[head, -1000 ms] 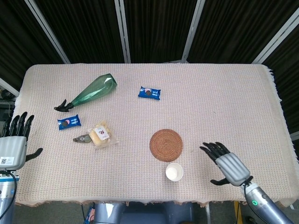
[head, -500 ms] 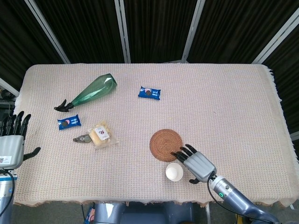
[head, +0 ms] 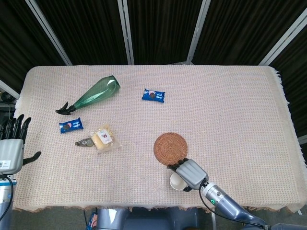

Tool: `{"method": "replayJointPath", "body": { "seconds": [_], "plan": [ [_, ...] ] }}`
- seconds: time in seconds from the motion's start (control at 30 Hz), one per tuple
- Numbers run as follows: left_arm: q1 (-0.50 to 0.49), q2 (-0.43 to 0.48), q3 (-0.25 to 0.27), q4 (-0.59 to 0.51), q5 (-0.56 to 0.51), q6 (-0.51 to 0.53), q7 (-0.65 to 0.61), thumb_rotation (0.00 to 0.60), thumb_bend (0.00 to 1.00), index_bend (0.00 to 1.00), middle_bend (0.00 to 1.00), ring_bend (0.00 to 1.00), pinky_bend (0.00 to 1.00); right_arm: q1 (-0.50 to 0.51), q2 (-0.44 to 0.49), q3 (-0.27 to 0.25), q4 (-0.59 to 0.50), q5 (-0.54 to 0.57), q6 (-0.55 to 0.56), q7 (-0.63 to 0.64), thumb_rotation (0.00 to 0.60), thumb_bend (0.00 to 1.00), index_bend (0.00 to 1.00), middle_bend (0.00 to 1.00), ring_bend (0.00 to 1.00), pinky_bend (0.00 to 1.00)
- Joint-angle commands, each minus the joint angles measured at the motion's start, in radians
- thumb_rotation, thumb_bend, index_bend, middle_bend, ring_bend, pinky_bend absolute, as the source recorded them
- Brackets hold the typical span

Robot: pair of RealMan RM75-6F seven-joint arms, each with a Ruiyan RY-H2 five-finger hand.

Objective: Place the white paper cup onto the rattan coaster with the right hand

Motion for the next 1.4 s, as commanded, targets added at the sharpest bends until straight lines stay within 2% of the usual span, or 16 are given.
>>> {"method": "replayJointPath", "body": {
  "seconds": [0.03,0.17,0.37,0.53,0.7,0.93,1.17,1.23,1.27,1.3,1.37,1.4],
  "plan": [
    [0.001,0.003,-0.002,-0.001,0.000,-0.001,-0.005,0.600,0.00,0.00,0.00,0.00,0.00,0.000,-0.010,-0.003,0.001,-0.008,0.016,0.004,0.600,0.10,0.26,0.40,0.33,0.37],
    [0.003,0.008,-0.003,-0.003,-0.002,-0.004,-0.011,0.600,0.00,0.00,0.00,0.00,0.00,0.000,-0.010,0.004,-0.008,-0.018,0.040,0.017,0.600,0.10,0.26,0.40,0.33,0.37],
    [0.004,0.012,-0.004,-0.007,-0.005,-0.011,-0.016,0.600,0.00,0.00,0.00,0.00,0.00,0.007,0.007,0.055,-0.030,0.009,0.080,0.052,0.600,0.10,0.26,0.40,0.33,0.37],
    [0.003,0.016,-0.008,-0.009,-0.011,-0.019,-0.022,0.600,0.00,0.00,0.00,0.00,0.00,0.035,0.014,0.137,-0.025,0.129,0.073,0.104,0.600,0.10,0.26,0.40,0.33,0.37],
    [0.002,0.019,-0.012,-0.009,-0.020,-0.026,-0.025,0.600,0.00,0.00,0.00,0.00,0.00,0.078,-0.033,0.187,0.066,0.265,0.046,0.115,0.600,0.11,0.26,0.40,0.33,0.37],
    [0.003,0.022,-0.019,-0.006,-0.033,-0.030,-0.030,0.600,0.00,0.00,0.00,0.00,0.00,0.127,-0.113,0.210,0.177,0.382,0.024,0.119,0.600,0.11,0.26,0.40,0.33,0.37],
    [0.002,0.024,-0.026,-0.002,-0.048,-0.039,-0.035,0.600,0.00,0.00,0.00,0.00,0.00,0.153,-0.142,0.211,0.215,0.429,0.014,0.126,0.600,0.11,0.25,0.40,0.32,0.37],
    [0.002,0.024,-0.026,-0.003,-0.048,-0.039,-0.034,0.600,0.00,0.00,0.00,0.00,0.00,0.158,-0.141,0.207,0.217,0.433,0.011,0.126,0.600,0.07,0.18,0.36,0.29,0.37],
    [0.002,0.024,-0.026,-0.003,-0.048,-0.039,-0.034,0.600,0.00,0.00,0.00,0.00,0.00,0.160,-0.140,0.204,0.216,0.435,0.010,0.127,0.600,0.03,0.11,0.28,0.24,0.36],
    [0.001,0.024,-0.026,-0.003,-0.048,-0.041,-0.033,0.600,0.00,0.00,0.00,0.00,0.00,0.161,-0.137,0.202,0.213,0.435,0.006,0.130,0.600,0.00,0.04,0.17,0.15,0.31],
    [0.001,0.023,-0.026,-0.003,-0.050,-0.044,-0.032,0.600,0.00,0.00,0.00,0.00,0.00,0.162,-0.126,0.196,0.200,0.440,-0.005,0.139,0.600,0.00,0.00,0.02,0.03,0.18],
    [0.000,0.023,-0.026,-0.003,-0.051,-0.045,-0.031,0.600,0.00,0.00,0.00,0.00,0.00,0.163,-0.118,0.195,0.190,0.441,-0.011,0.145,0.600,0.00,0.00,0.00,0.01,0.12]
  ]
}}
